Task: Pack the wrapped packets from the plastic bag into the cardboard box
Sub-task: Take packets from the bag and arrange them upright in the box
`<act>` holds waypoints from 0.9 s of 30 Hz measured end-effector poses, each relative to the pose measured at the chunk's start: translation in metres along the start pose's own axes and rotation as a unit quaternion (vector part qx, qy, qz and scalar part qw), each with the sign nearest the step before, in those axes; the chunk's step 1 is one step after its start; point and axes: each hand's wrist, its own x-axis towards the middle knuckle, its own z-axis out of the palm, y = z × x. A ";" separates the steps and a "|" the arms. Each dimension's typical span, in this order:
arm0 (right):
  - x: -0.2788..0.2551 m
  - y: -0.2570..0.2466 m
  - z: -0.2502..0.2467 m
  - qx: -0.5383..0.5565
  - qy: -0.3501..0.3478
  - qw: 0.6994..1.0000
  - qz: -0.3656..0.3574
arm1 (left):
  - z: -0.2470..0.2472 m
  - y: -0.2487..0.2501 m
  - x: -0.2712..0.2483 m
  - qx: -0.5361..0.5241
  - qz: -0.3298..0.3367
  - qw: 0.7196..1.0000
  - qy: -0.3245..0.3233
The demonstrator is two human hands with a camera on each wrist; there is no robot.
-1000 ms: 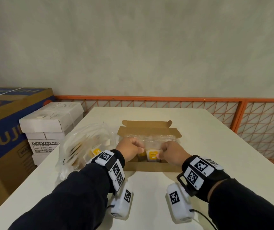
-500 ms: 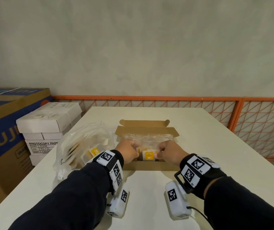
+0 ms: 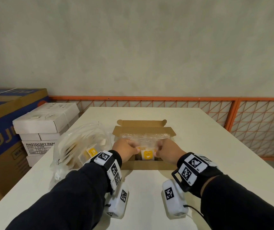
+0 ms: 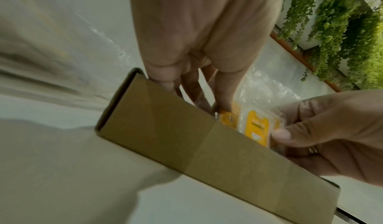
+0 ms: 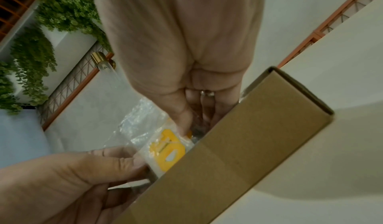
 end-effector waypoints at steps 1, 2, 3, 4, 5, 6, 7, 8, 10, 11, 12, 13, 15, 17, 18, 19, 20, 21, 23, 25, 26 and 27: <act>-0.001 0.000 -0.003 0.002 0.021 1.000 -0.003 | -0.002 0.001 0.000 -0.003 0.007 1.000 0.012; -0.002 0.000 -0.008 0.007 0.049 0.999 -0.007 | -0.005 0.003 0.000 -0.008 0.016 0.999 0.029; -0.004 0.000 -0.013 0.016 0.080 0.997 -0.011 | -0.009 0.006 0.001 -0.015 0.028 0.998 0.048; -0.004 0.001 -0.019 0.026 0.113 0.993 -0.018 | -0.013 0.008 0.002 -0.023 0.041 0.997 0.066; -0.005 0.003 -0.025 0.033 0.147 0.988 -0.029 | -0.017 0.010 0.004 -0.034 0.051 0.995 0.078; -0.005 0.004 -0.030 0.036 0.175 0.983 -0.038 | -0.022 0.012 0.005 -0.046 0.057 0.994 0.087; -0.004 0.006 -0.035 0.037 0.194 0.979 -0.045 | -0.026 0.013 0.005 -0.050 0.060 0.993 0.093; -0.004 0.008 -0.039 0.037 0.206 0.977 -0.050 | -0.029 0.013 0.006 -0.045 0.064 0.992 0.098; -0.002 0.011 -0.043 0.017 0.207 0.976 -0.059 | -0.032 0.013 0.005 0.001 0.085 0.992 0.098; -0.002 0.011 -0.043 -0.003 0.205 0.977 -0.061 | -0.032 0.014 0.003 0.046 0.100 0.990 0.086; -0.001 0.011 -0.042 -0.027 0.202 0.977 -0.063 | -0.031 0.015 0.002 0.100 0.116 0.986 0.067; 0.000 0.011 -0.040 -0.050 0.193 0.978 -0.064 | -0.029 0.017 -0.001 0.152 0.128 0.979 0.042; 0.002 0.011 -0.033 -0.108 0.142 0.982 -0.060 | -0.023 0.016 -0.004 0.238 0.134 0.962 -0.014; 0.002 0.010 -0.027 -0.159 0.073 0.984 -0.043 | -0.018 0.011 -0.004 0.294 0.122 0.947 -0.047; 0.001 0.010 -0.024 -0.180 0.041 0.982 -0.037 | -0.015 0.008 -0.003 0.313 0.113 0.941 -0.057; 0.001 0.010 -0.022 -0.201 0.014 0.979 -0.034 | -0.014 0.006 -0.002 0.332 0.108 0.935 -0.065; 0.001 0.009 -0.021 -0.223 -0.008 0.974 -0.033 | -0.013 0.005 -0.001 0.347 0.105 0.929 -0.071; 0.001 0.008 -0.019 -0.242 -0.021 0.969 -0.033 | -0.013 0.005 -0.001 0.357 0.105 0.925 -0.075; 0.002 0.007 -0.015 -0.261 -0.024 0.964 -0.040 | -0.014 0.005 0.000 0.367 0.107 0.921 -0.074; 0.003 0.007 -0.013 -0.264 -0.016 0.963 -0.043 | -0.017 0.006 0.002 0.378 0.109 0.917 -0.069; 0.003 0.007 -0.014 -0.263 -0.008 0.964 -0.042 | -0.019 0.006 0.003 0.382 0.108 0.916 -0.064; 0.002 0.007 -0.016 -0.260 0.003 0.965 -0.041 | -0.020 0.005 0.005 0.383 0.108 0.916 -0.059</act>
